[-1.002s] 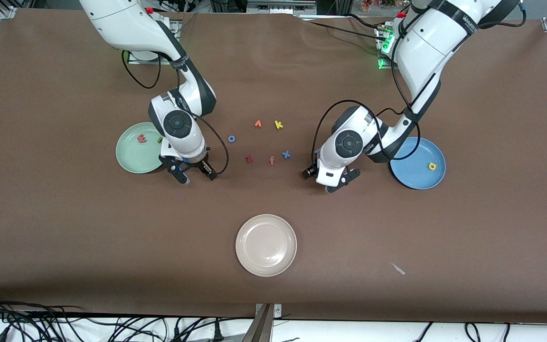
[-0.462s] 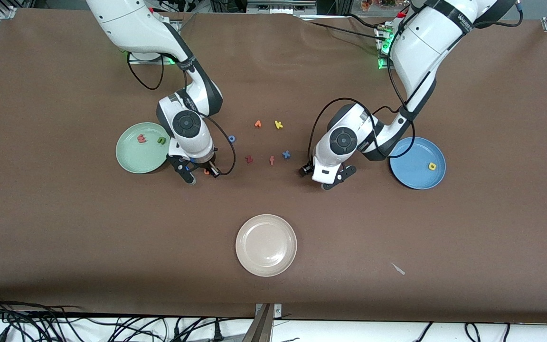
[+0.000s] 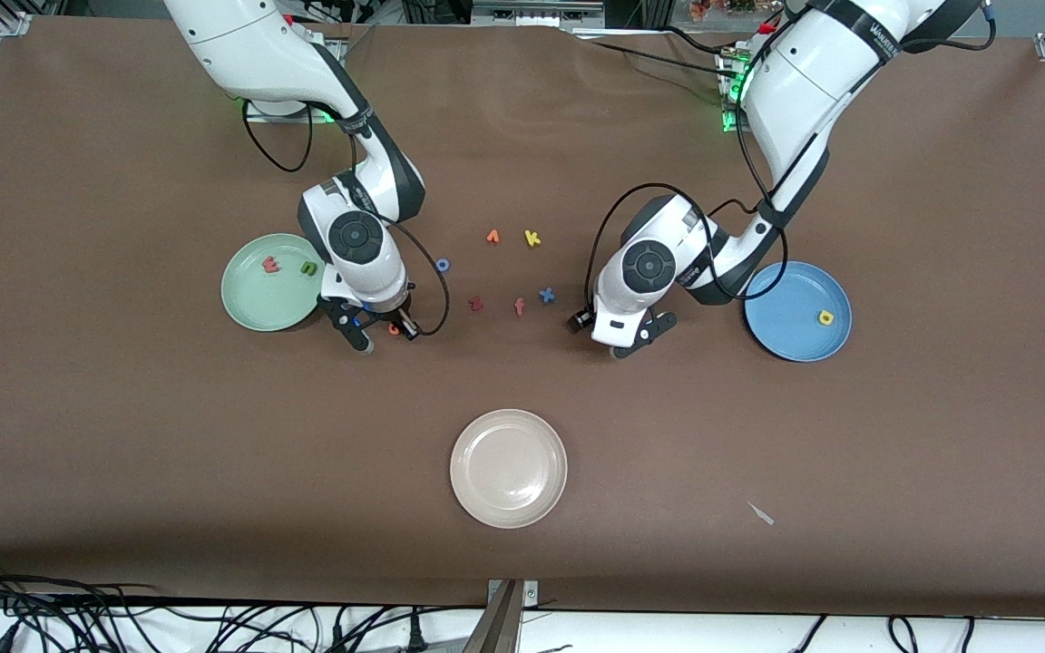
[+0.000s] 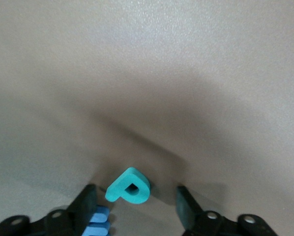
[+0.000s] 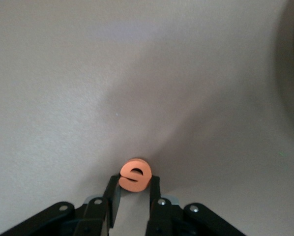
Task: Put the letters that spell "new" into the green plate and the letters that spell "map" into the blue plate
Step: 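Grasp the orange e with the right gripper while the left gripper grasps the P, then carry the orange e onto the green plate and open the right gripper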
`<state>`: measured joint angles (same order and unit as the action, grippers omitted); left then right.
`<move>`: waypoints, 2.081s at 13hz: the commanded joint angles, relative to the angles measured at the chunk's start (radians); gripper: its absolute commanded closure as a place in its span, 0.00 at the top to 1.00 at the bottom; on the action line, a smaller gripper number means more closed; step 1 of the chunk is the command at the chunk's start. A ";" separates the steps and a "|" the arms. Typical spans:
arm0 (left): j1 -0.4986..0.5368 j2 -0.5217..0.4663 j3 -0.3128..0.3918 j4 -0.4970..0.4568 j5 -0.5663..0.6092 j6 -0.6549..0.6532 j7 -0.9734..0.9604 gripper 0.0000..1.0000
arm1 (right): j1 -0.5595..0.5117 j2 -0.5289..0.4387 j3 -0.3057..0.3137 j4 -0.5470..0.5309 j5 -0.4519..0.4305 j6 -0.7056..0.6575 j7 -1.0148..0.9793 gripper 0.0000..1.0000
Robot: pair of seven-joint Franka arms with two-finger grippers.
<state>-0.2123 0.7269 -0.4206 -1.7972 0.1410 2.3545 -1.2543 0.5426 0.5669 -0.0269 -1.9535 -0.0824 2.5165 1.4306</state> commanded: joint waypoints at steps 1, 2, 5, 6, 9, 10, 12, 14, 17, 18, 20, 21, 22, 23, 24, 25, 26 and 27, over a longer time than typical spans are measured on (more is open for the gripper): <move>-0.015 0.006 0.008 -0.004 -0.006 -0.020 -0.014 0.61 | 0.010 -0.065 -0.030 0.010 -0.005 -0.088 -0.048 0.15; -0.013 0.006 0.008 -0.004 -0.005 -0.020 -0.013 0.61 | 0.010 -0.096 -0.059 0.008 -0.005 -0.131 -0.096 0.14; -0.009 0.006 0.008 -0.001 -0.005 -0.020 -0.004 0.61 | 0.008 -0.201 -0.119 -0.021 -0.007 -0.295 -0.287 0.15; -0.007 0.006 0.008 -0.001 -0.003 -0.020 -0.001 0.61 | 0.008 -0.232 -0.146 -0.042 -0.007 -0.338 -0.327 0.15; -0.002 0.008 0.008 -0.001 -0.001 -0.020 0.001 0.60 | 0.008 -0.291 -0.255 -0.184 -0.007 -0.312 -0.539 0.15; -0.002 0.008 0.009 -0.001 0.000 -0.020 0.001 0.59 | 0.008 -0.295 -0.280 -0.227 -0.007 -0.286 -0.588 0.15; -0.002 0.009 0.010 -0.002 0.002 -0.020 0.003 0.59 | 0.007 -0.282 -0.315 -0.289 -0.005 -0.196 -0.676 0.20; -0.001 0.009 0.010 -0.004 0.005 -0.020 0.003 0.59 | 0.011 -0.266 -0.314 -0.285 0.001 -0.180 -0.674 0.99; -0.002 0.009 0.010 -0.004 0.005 -0.020 0.003 0.59 | 0.014 -0.289 -0.306 -0.245 0.003 -0.208 -0.680 1.00; -0.002 0.009 0.010 -0.004 0.005 -0.020 0.003 0.59 | 0.013 -0.294 -0.292 -0.210 0.006 -0.246 -0.682 1.00; -0.002 0.009 0.010 -0.004 0.006 -0.020 0.003 0.59 | 0.013 -0.294 -0.272 -0.101 0.006 -0.382 -0.687 1.00; -0.002 0.009 0.011 -0.004 0.006 -0.020 0.003 0.59 | 0.013 -0.294 -0.268 -0.050 0.004 -0.430 -0.693 1.00; -0.002 0.009 0.011 -0.004 0.006 -0.020 0.003 0.58 | 0.013 -0.297 -0.266 -0.004 0.003 -0.465 -0.709 1.00; -0.002 0.009 0.011 -0.004 0.006 -0.020 0.003 0.56 | 0.013 -0.300 -0.266 0.042 0.004 -0.507 -0.761 1.00; -0.002 0.009 0.010 -0.004 0.006 -0.020 0.003 0.55 | 0.013 -0.301 -0.272 0.089 0.009 -0.557 -0.839 1.00; -0.002 0.009 0.011 -0.004 0.006 -0.020 0.003 0.53 | 0.008 -0.317 -0.286 0.132 0.013 -0.608 -0.917 1.00; -0.002 0.009 0.011 -0.004 0.006 -0.020 0.003 0.52 | 0.007 -0.326 -0.313 0.172 0.019 -0.648 -1.000 1.00; -0.002 0.009 0.010 -0.004 0.006 -0.020 0.003 0.51 | 0.007 -0.349 -0.343 0.207 0.041 -0.694 -1.086 1.00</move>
<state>-0.2116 0.7252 -0.4204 -1.7969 0.1410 2.3430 -1.2545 0.5536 0.2525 -0.3242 -1.8133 -0.0777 1.9114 0.4957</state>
